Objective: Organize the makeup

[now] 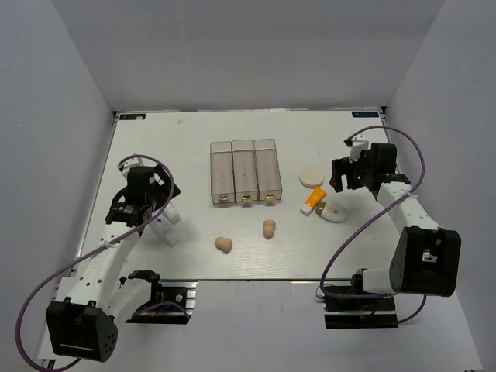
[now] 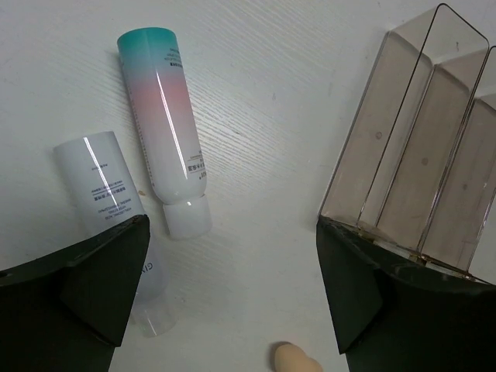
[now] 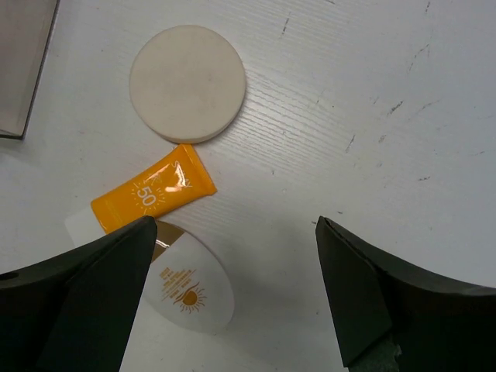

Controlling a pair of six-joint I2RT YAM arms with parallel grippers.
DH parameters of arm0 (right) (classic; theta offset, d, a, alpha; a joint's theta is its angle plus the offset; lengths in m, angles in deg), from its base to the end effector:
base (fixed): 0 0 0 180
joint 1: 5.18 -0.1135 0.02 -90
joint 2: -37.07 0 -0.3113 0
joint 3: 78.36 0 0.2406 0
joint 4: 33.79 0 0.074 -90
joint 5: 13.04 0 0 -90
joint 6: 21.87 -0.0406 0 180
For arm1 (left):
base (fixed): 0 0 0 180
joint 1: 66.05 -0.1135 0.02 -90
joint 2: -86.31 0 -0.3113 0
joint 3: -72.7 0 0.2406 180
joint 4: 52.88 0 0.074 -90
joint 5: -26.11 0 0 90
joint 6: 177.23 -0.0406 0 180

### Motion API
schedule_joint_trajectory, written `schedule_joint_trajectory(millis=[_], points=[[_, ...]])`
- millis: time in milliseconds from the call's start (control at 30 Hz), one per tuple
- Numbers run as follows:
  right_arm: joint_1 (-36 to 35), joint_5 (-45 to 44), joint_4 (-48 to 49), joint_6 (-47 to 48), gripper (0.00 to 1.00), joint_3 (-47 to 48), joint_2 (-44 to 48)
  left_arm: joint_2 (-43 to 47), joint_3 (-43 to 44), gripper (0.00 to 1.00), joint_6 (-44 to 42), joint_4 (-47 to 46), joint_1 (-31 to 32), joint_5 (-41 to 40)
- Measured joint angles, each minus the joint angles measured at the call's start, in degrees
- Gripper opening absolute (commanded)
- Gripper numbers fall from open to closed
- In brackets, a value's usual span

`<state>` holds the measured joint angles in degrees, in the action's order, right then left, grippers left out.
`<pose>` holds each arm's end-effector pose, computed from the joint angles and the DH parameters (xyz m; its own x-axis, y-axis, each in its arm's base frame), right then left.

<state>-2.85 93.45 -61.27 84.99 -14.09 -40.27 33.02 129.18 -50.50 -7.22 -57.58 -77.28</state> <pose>0.2722 0.0005 0.2894 -0.5705 -0.2551 -0.7807 -0.3573 0.9330 -0.0438 0.1575 -0.0140 0.2998 -0.5199 -0.5108 -0.6847 -0.4200 0.8508 -0.3158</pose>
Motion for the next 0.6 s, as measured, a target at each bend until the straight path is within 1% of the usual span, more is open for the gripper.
schedule_joint_trajectory(millis=[167,333,400,500,533,567,600], points=[[0.0,1.5,-0.6,1.8,0.89,0.0,0.0,-0.2,0.0,0.98,0.2,0.0,0.0,0.7],[0.0,4.0,-1.3,6.1,0.89,0.0,0.0,-0.2,0.0,0.98,0.2,0.1,0.0,0.8],[0.0,5.1,-2.3,7.7,0.89,0.3,0.0,-0.2,0.0,0.96,0.2,0.1,0.0,0.8],[0.0,8.1,-3.8,10.5,0.89,0.6,0.0,-0.2,0.0,0.79,0.4,0.1,0.0,1.0],[0.0,9.0,-4.1,11.1,0.87,0.6,0.0,-0.3,0.0,0.73,0.5,0.1,0.0,1.1],[0.0,10.0,-4.3,11.5,0.77,0.6,0.0,-0.4,0.0,0.5,0.3,0.1,0.0,1.2],[0.0,11.0,-4.6,12.1,0.43,0.6,0.0,-0.7,0.0,0.39,0.4,0.1,0.0,1.5]])
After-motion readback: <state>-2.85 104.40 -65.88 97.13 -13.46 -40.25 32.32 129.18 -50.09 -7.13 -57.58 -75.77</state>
